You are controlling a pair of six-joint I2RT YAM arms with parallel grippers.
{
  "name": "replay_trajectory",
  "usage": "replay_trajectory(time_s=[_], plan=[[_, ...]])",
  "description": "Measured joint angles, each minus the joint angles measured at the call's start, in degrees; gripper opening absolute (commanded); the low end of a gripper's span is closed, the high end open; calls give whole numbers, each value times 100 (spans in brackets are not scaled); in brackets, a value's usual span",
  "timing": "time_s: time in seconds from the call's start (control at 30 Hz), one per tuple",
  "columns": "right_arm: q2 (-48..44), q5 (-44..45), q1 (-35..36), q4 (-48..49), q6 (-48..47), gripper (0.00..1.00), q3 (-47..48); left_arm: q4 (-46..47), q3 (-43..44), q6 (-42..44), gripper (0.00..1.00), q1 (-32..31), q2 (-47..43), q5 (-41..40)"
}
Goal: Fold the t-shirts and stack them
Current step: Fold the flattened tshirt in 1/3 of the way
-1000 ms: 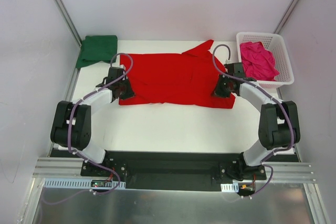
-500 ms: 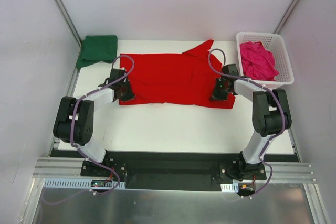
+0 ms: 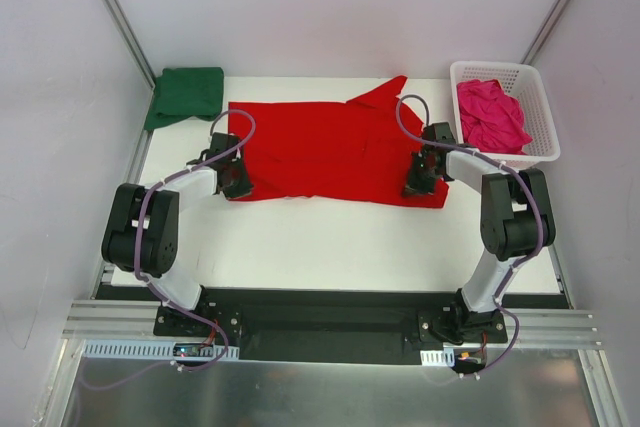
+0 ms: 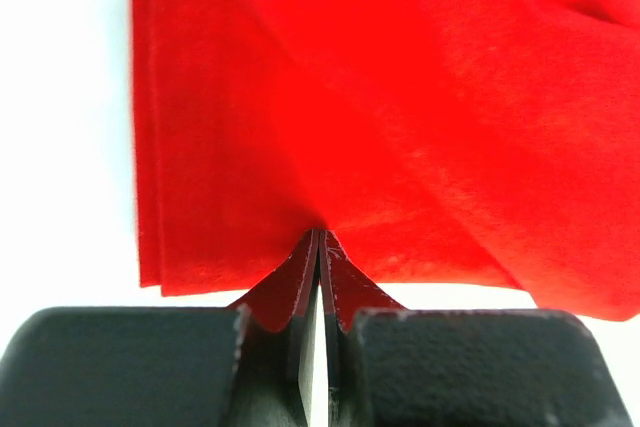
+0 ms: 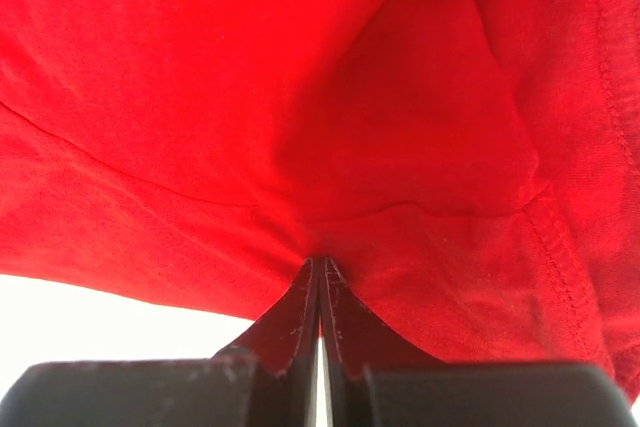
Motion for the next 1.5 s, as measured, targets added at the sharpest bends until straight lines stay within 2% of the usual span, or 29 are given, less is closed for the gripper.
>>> replay_trajectory(time_s=[0.27, 0.63, 1.2, 1.5], plan=[[-33, 4, 0, -72, -42, 2, -35, -299, 151, 9, 0, 7, 107, -317], [-216, -7, 0, -275, -92, 2, -236, -516, 254, -50, 0, 208, 190, -337], [-352, -4, 7, -522, -109, 3, -376, -955, -404, -160, 0, 243, -549, -365], [-431, 164, 9, -767, -170, 3, -409, -1318, -481, -192, 0, 321, -715, -549]])
